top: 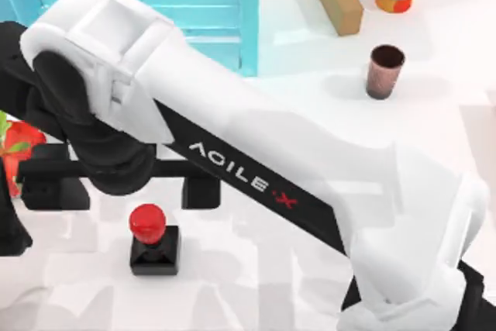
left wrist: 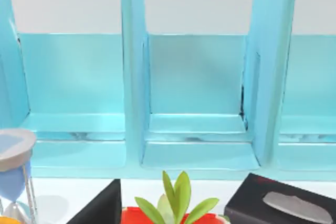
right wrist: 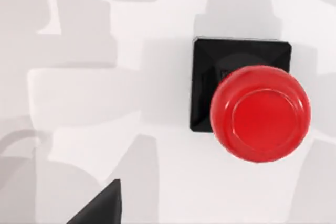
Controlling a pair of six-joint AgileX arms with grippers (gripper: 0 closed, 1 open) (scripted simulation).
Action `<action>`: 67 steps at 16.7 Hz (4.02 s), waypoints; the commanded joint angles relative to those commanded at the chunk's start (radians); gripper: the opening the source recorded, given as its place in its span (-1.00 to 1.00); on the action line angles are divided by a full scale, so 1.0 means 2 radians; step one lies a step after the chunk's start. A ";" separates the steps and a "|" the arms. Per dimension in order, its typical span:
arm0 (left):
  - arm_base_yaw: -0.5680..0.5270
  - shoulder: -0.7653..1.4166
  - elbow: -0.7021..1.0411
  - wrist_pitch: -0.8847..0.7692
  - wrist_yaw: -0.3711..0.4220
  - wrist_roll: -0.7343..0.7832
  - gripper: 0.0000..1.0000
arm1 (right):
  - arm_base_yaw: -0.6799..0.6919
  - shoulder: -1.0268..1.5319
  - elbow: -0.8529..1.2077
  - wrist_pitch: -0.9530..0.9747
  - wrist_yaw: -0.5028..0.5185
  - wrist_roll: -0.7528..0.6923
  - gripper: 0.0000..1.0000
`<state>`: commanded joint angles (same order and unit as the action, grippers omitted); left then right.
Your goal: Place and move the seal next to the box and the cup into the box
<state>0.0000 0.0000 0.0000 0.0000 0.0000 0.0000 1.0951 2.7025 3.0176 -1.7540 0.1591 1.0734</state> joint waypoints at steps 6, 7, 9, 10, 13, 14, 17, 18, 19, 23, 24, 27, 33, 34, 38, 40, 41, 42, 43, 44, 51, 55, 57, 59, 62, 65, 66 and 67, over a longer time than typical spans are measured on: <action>0.000 0.000 0.000 0.000 0.000 0.000 1.00 | 0.001 0.040 0.036 -0.017 0.016 0.021 1.00; 0.000 0.000 0.000 0.000 0.000 0.000 1.00 | 0.001 0.040 0.036 -0.017 0.016 0.021 1.00; 0.000 0.000 0.000 0.000 0.000 0.000 1.00 | 0.001 0.040 0.036 -0.017 0.016 0.021 1.00; 0.000 0.000 0.000 0.000 0.000 0.000 1.00 | 0.001 0.040 0.036 -0.017 0.016 0.021 1.00; 0.000 0.000 0.000 0.000 0.000 0.000 1.00 | -0.001 0.048 0.044 -0.018 0.015 0.019 1.00; 0.000 0.000 0.000 0.000 0.000 0.000 1.00 | -0.001 0.059 0.055 -0.020 0.016 0.018 1.00; 0.000 0.000 0.000 0.000 0.000 0.000 1.00 | -0.004 0.114 0.122 -0.031 0.016 0.016 1.00; 0.000 0.000 0.000 0.000 0.000 0.000 1.00 | -0.005 0.136 0.152 -0.036 0.017 0.015 1.00; 0.000 0.000 0.000 0.000 0.000 0.000 1.00 | -0.007 0.157 0.180 -0.040 0.017 0.013 1.00; 0.000 0.000 0.000 0.000 0.000 0.000 1.00 | -0.012 0.218 0.249 -0.050 0.017 0.007 1.00; 0.000 0.000 0.000 0.000 0.000 0.000 1.00 | -0.013 0.221 0.252 -0.050 0.017 0.007 1.00; 0.000 0.000 0.000 0.000 0.000 0.000 1.00 | -0.013 0.221 0.253 -0.050 0.017 0.007 1.00; 0.000 0.000 0.000 0.000 0.000 0.000 1.00 | -0.013 0.221 0.253 -0.050 0.017 0.007 0.10; 0.000 0.000 0.000 0.000 0.000 0.000 1.00 | -0.013 0.221 0.253 -0.050 0.017 0.007 -0.06; 0.000 0.000 0.000 0.000 0.000 0.000 1.00 | -0.013 0.221 0.253 -0.050 0.017 0.007 -0.66; 0.000 0.000 0.000 0.000 0.000 0.000 1.00 | -0.013 0.221 0.253 -0.050 0.017 0.007 -0.96; 0.000 0.000 0.000 0.000 0.000 0.000 1.00 | -0.013 0.221 0.253 -0.050 0.017 0.007 -1.00; 0.000 0.000 0.000 0.000 0.000 0.000 1.00 | -0.013 0.221 0.253 -0.050 0.017 0.007 -1.00; 0.000 0.000 0.000 0.000 0.000 0.000 1.00 | -0.013 0.221 0.253 -0.050 0.017 0.007 -1.00; 0.000 0.000 0.000 0.000 0.000 0.000 1.00 | -0.013 0.221 0.253 -0.050 0.017 0.007 -1.00; 0.000 0.000 0.000 0.000 0.000 0.000 1.00 | -0.008 0.210 0.241 -0.016 0.013 0.007 -1.00; 0.000 0.000 0.000 0.000 0.000 0.000 1.00 | -0.013 0.150 0.171 0.018 0.011 0.001 -1.00; 0.000 0.000 0.000 0.000 0.000 0.000 1.00 | -0.018 0.104 0.106 0.044 0.009 -0.004 -1.00; 0.000 0.000 0.000 0.000 0.000 0.000 1.00 | -0.024 0.051 0.020 0.071 0.007 -0.009 -1.00; 0.000 0.000 0.000 0.000 0.000 0.000 1.00 | -0.033 -0.033 -0.135 0.113 0.005 -0.020 -1.00; 0.000 0.000 0.000 0.000 0.000 0.000 1.00 | -0.042 -0.119 -0.295 0.157 0.003 -0.030 -1.00; 0.000 0.000 0.000 0.000 0.000 0.000 1.00 | -0.045 -0.148 -0.343 0.172 0.002 -0.034 -1.00; 0.000 0.000 0.000 0.000 0.000 0.000 1.00 | -0.048 -0.176 -0.388 0.187 0.001 -0.037 -1.00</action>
<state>0.0000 0.0000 0.0000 0.0000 0.0000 0.0000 0.9987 2.3508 2.2425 -1.3809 0.1620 1.0000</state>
